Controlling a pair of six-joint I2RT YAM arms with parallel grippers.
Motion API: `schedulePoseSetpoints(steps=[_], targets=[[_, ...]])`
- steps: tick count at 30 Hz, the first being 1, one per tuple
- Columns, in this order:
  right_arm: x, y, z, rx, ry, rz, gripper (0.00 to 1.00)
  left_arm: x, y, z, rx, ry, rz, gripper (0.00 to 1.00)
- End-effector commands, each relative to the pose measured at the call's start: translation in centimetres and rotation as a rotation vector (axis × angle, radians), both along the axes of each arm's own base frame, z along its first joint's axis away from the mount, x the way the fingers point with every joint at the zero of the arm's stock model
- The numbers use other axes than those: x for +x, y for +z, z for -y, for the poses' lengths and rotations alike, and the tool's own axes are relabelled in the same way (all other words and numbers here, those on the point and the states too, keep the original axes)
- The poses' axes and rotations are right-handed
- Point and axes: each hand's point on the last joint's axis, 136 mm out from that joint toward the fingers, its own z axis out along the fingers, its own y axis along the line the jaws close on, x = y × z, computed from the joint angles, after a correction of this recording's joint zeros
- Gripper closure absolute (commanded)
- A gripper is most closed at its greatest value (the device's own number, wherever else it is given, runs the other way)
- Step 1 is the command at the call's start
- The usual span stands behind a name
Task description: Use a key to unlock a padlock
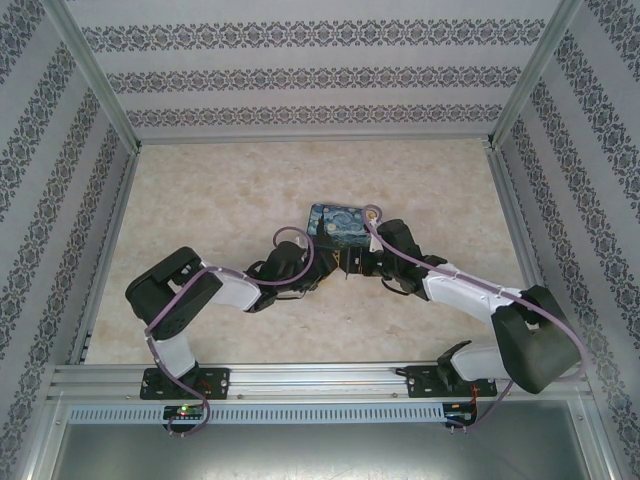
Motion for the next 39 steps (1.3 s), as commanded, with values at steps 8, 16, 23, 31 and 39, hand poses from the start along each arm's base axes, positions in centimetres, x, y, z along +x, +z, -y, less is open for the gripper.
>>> schedulePoseSetpoints(steps=[8,16,23,31,39], targets=[[3.2,0.2,0.5,0.064,-0.085,-0.017,0.37,-0.7,2.5,-3.3,0.124,0.027,0.084,0.24],[6.1,1.8,0.3,0.114,-0.081,-0.006,0.37,-0.1,5.1,-5.2,0.234,0.043,0.137,0.11],[3.8,0.6,1.2,0.101,-0.074,-0.007,0.38,0.9,6.2,-6.9,0.35,0.033,0.157,0.01],[2.6,-2.2,2.0,0.053,-0.055,-0.021,0.39,2.4,7.4,-7.9,0.42,0.025,0.165,0.0],[2.6,-3.2,1.4,0.04,0.002,-0.014,0.43,3.0,6.9,-8.7,0.449,0.028,0.139,0.0]])
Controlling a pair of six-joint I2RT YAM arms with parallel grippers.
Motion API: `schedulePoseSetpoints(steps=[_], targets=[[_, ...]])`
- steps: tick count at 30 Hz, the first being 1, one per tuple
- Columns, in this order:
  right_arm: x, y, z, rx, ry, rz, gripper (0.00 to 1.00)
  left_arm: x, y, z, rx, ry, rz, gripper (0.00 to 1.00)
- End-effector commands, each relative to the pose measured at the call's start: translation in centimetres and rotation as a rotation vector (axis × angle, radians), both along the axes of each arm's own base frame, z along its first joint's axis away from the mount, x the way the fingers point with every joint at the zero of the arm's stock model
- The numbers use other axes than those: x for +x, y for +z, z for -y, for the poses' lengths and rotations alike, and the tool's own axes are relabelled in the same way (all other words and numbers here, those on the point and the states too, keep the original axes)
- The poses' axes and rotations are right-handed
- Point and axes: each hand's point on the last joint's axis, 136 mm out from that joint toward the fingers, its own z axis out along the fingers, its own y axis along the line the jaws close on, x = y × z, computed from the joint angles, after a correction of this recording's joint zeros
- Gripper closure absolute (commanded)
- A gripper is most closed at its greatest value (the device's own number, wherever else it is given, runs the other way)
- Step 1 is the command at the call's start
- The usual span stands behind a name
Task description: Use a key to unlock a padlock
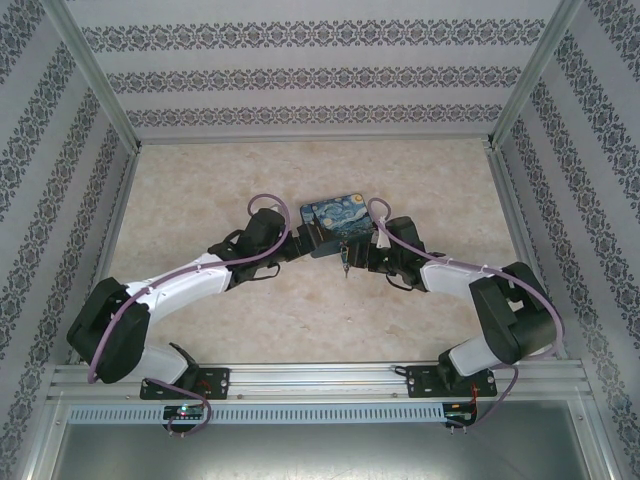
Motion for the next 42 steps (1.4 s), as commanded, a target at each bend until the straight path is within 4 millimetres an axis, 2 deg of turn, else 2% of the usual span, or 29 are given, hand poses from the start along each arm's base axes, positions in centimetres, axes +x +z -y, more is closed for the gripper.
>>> schedulePoseSetpoints(steps=[1,19,32,36,42], targets=[[0.2,-0.1,-0.4,0.0,0.051,0.036,0.43,0.2,-0.3,-0.8,0.051,-0.001,-0.013,0.0],[0.5,-2.3,-1.8,-0.008,0.115,0.011,0.48,0.2,-1.3,-0.9,0.046,0.005,-0.037,0.0],[0.3,-2.3,-3.0,-0.002,0.147,0.014,0.54,0.3,-2.0,-0.7,0.033,0.005,-0.05,0.0],[0.3,-2.4,-3.2,-0.005,0.147,0.009,0.58,0.3,-2.1,-0.7,0.029,0.005,-0.051,0.0],[-0.2,-2.8,-2.6,-0.018,0.137,0.0,0.72,0.3,-2.1,-0.8,0.029,0.007,-0.05,0.0]])
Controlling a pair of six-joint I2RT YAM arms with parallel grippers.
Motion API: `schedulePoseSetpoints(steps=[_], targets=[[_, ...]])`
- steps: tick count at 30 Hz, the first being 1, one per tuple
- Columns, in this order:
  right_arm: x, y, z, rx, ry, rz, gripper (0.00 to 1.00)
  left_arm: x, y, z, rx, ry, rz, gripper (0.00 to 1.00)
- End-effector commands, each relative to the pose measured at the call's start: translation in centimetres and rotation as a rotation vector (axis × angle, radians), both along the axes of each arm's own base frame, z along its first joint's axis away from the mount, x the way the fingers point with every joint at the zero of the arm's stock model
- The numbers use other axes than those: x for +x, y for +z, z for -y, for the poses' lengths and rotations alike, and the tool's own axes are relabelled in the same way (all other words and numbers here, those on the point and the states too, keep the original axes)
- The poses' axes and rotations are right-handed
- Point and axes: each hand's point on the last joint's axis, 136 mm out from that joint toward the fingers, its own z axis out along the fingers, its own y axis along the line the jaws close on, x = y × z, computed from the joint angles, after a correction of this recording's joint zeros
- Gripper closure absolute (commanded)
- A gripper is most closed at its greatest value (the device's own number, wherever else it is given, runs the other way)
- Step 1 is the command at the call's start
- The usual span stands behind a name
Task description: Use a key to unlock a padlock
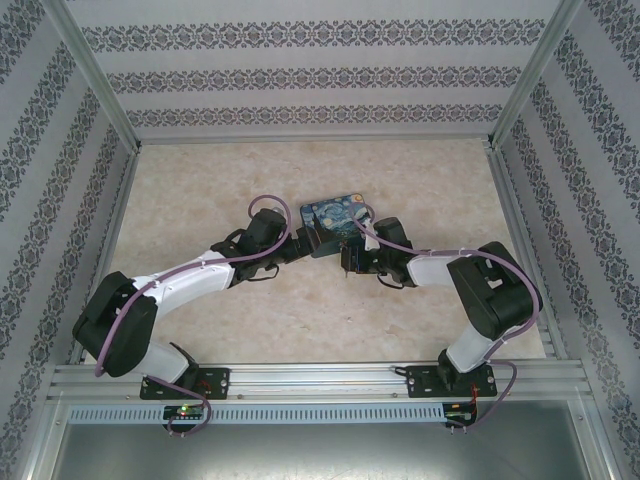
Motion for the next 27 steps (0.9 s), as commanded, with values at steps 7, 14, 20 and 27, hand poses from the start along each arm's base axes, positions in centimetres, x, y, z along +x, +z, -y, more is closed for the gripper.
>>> schedulePoseSetpoints(steps=[7,14,20,27], targets=[[-1.3,-0.7,1.4,-0.012,-0.012,-0.023,0.71,0.3,0.0,-0.4,-0.002,0.003,0.007,0.0],[-1.3,-0.7,1.9,-0.013,-0.026,-0.026,0.73,0.4,-0.1,-0.3,-0.005,0.001,0.006,0.0],[-0.7,-0.1,1.4,0.012,-0.026,-0.021,0.68,0.5,0.0,-0.2,-0.008,-0.001,0.008,0.0],[-0.1,0.5,0.6,0.035,-0.014,-0.015,0.66,0.5,-0.1,-0.2,-0.01,0.001,0.006,0.0]])
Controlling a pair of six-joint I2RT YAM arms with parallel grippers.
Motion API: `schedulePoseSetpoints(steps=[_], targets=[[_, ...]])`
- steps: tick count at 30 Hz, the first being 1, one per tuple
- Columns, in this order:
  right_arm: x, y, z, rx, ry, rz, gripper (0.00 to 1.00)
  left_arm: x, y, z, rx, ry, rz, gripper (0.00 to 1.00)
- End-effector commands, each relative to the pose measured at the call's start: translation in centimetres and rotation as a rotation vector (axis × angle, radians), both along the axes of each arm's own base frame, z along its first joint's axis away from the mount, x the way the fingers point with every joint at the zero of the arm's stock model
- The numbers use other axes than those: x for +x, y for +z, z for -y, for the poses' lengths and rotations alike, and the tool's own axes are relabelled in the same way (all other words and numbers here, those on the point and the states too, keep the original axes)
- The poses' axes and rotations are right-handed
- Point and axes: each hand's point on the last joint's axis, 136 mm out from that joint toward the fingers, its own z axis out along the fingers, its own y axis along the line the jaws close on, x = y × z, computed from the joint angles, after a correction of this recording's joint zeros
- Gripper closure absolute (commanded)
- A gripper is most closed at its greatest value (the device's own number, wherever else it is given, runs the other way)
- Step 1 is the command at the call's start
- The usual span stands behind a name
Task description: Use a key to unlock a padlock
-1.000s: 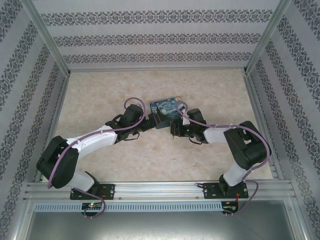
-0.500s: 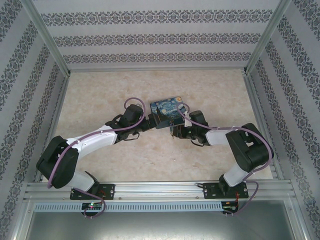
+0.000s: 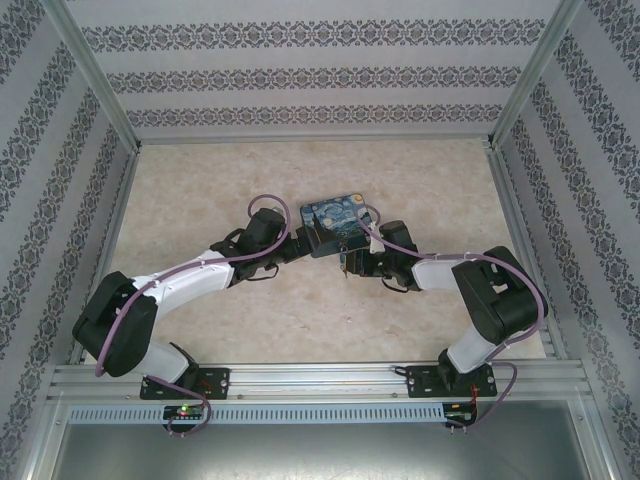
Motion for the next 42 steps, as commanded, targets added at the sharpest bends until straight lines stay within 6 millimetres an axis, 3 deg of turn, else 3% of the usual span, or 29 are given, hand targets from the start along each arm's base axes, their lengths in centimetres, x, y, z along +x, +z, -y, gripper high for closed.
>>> schedulePoseSetpoints(steps=[1,7,15,24,32,42], targets=[[0.6,0.6,-0.6,0.025,0.008,-0.003,0.66,0.4,-0.2,-0.2,-0.002,0.003,0.009,0.0],[0.7,0.4,-1.2,0.025,0.016,-0.008,0.72,0.4,-0.2,-0.1,-0.005,0.0,0.008,0.0],[0.0,0.0,-0.5,0.01,0.005,-0.022,1.0,0.6,0.0,-0.3,0.023,-0.008,0.02,0.0],[-0.5,-0.1,1.1,0.016,-0.058,-0.052,1.0,1.5,1.4,-1.4,0.234,-0.045,0.076,0.0],[-0.6,0.1,2.0,0.036,-0.116,-0.082,1.0,3.1,2.0,0.0,0.475,-0.111,0.108,0.0],[-0.6,0.2,2.8,0.07,-0.184,-0.127,1.0,4.2,-0.5,1.4,0.672,-0.128,0.068,0.0]])
